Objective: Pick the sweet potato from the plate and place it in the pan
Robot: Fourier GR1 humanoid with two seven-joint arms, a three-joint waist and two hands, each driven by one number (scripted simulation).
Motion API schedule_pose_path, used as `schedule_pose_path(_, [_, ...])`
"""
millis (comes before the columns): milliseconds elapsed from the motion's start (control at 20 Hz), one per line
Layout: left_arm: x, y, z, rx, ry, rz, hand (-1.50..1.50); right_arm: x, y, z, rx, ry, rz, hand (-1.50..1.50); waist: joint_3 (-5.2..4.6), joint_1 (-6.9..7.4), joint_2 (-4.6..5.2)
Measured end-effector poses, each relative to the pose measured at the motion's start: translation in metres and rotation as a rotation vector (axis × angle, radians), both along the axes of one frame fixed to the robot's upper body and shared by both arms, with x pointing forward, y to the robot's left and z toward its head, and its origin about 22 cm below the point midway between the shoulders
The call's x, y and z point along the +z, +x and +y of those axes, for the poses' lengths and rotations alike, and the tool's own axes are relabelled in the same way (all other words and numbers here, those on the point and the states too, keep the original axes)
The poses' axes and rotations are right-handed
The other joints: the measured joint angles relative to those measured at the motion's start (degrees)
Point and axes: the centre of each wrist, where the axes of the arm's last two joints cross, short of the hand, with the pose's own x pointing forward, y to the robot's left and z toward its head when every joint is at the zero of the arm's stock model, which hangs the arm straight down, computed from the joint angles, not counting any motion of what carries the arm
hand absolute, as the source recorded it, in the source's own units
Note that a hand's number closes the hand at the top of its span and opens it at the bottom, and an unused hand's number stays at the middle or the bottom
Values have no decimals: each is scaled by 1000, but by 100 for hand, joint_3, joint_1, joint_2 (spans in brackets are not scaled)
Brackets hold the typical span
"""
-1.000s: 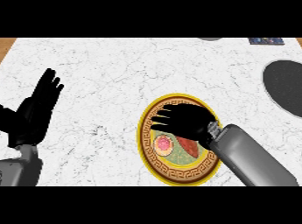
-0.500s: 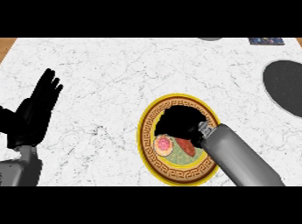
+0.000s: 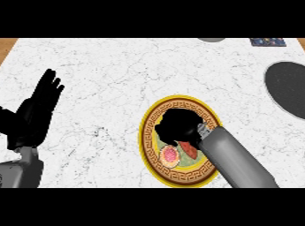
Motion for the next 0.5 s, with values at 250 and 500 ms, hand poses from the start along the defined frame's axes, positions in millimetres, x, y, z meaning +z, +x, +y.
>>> schedule_pose_path(250, [-9, -1, 2, -2, -4, 9, 0, 2, 5, -5, -50, 51, 33, 150, 4, -17, 14])
schedule_pose_path(500, [-10, -5, 14, 43, 2, 12, 0, -3, 20, -60, -535, 101, 31, 150, 11, -284, -14])
